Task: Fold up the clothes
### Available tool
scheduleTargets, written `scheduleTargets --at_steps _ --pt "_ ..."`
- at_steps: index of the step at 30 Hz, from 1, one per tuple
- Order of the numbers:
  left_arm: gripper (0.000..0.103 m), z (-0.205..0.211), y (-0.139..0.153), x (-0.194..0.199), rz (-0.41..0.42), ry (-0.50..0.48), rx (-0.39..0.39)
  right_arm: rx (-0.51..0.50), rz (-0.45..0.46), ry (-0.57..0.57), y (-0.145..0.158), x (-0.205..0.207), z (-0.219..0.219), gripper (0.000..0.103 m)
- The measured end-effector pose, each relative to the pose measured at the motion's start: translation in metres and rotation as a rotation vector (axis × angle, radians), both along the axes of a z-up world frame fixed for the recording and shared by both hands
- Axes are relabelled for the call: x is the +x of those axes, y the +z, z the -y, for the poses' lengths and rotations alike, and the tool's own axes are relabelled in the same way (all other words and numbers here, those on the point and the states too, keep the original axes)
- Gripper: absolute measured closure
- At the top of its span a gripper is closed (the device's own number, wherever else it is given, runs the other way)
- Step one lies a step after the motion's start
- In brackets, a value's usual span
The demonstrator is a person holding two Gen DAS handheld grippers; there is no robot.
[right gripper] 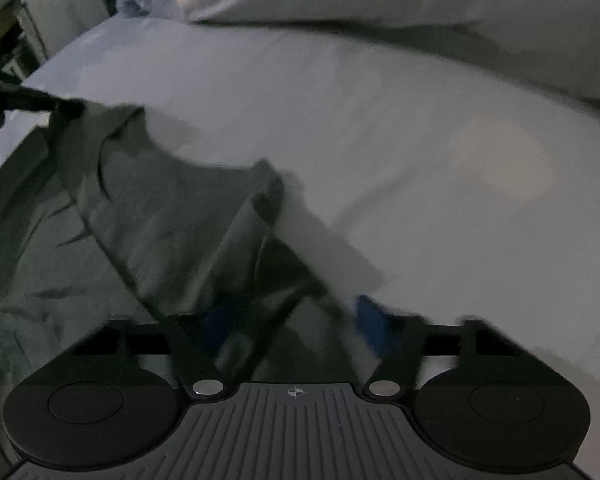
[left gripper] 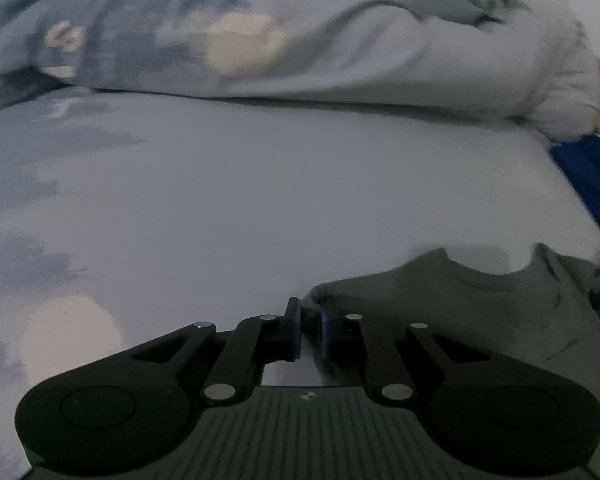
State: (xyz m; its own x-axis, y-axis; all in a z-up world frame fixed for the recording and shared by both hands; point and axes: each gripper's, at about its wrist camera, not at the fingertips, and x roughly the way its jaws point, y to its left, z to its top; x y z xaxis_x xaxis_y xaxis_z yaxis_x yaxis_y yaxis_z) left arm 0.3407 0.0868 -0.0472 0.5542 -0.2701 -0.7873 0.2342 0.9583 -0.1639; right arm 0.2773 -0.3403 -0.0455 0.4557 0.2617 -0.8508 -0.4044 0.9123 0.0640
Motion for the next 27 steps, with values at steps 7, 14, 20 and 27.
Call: scheduleTargets --at_steps 7,14,20,27 --pt "0.09 0.004 -0.008 0.0 -0.023 0.015 0.057 -0.121 -0.007 -0.055 -0.009 0.003 0.003 0.1" --pt "0.078 0.007 -0.005 0.002 -0.015 -0.017 0.098 -0.187 0.025 -0.133 -0.003 0.007 0.009 0.094" --pt "0.046 -0.01 0.002 -0.002 -0.007 0.04 0.093 -0.12 0.134 -0.225 0.027 -0.001 0.014 0.078" --pt "0.034 -0.033 0.02 -0.029 0.049 0.141 0.052 -0.041 0.259 -0.362 0.077 -0.08 0.056 0.059"
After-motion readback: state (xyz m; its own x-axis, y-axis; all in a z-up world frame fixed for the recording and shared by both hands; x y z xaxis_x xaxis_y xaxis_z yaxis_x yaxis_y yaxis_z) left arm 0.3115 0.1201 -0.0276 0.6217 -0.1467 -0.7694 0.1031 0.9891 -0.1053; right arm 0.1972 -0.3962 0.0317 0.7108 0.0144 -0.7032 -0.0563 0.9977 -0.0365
